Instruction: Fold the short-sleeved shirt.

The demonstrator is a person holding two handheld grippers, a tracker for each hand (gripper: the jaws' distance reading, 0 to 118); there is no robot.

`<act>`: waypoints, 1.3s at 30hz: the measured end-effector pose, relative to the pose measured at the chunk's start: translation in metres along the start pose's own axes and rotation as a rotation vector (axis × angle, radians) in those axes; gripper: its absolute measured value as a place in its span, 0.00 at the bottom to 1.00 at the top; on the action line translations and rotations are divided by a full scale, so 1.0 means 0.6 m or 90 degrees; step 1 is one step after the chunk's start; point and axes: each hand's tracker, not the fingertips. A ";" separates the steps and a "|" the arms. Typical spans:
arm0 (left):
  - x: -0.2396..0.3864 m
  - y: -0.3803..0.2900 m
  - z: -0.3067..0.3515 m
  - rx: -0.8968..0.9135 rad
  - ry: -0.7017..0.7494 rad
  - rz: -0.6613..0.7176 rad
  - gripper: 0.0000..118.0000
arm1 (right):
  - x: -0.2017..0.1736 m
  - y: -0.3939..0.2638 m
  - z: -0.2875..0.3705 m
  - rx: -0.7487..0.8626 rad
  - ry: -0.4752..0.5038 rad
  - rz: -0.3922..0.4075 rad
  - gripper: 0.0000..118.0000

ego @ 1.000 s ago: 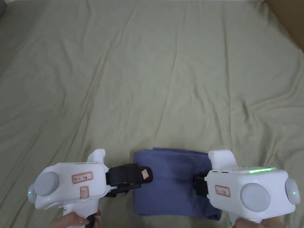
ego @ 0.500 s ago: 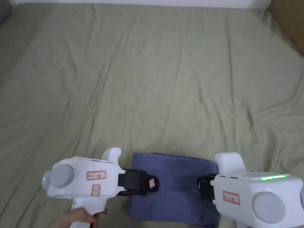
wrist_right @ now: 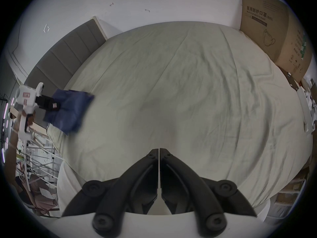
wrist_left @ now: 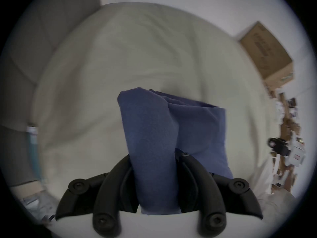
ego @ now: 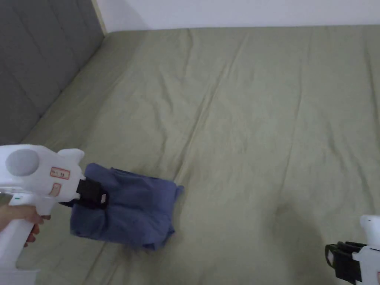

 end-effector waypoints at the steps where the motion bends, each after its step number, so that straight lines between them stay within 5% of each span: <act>1: -0.019 0.011 0.005 -0.010 0.064 -0.008 0.26 | -0.002 0.000 -0.005 -0.005 -0.003 0.006 0.02; 7: -0.088 0.033 -0.025 -0.026 0.362 -0.074 0.28 | -0.016 0.000 -0.016 -0.016 0.001 0.008 0.02; 11: -0.108 0.023 -0.031 0.007 0.360 -0.006 0.89 | -0.021 -0.002 -0.023 -0.026 -0.006 0.028 0.02; 15: -0.104 0.014 -0.001 0.038 0.322 0.034 0.90 | -0.018 -0.004 -0.025 -0.033 -0.006 0.030 0.02; 17: -0.095 0.013 0.018 0.041 0.329 0.037 0.80 | -0.015 -0.005 -0.024 -0.032 -0.008 0.025 0.02; 18: -0.081 0.010 0.033 0.060 0.317 0.034 0.66 | -0.014 -0.005 -0.023 -0.030 -0.008 0.024 0.02; 20: -0.046 0.001 0.059 0.100 0.265 0.021 0.12 | -0.012 -0.007 -0.019 -0.026 -0.006 0.023 0.02; 21: -0.022 -0.007 0.070 0.117 0.251 0.018 0.00 | -0.011 -0.008 -0.015 -0.024 -0.005 0.021 0.02; 30: 0.256 -0.116 0.132 0.243 0.172 -0.150 0.00 | 0.004 -0.008 0.033 0.033 0.022 -0.002 0.02; 39: 0.473 -0.195 0.176 0.420 0.129 -0.098 0.00 | -0.004 -0.026 0.135 0.191 -0.028 0.025 0.02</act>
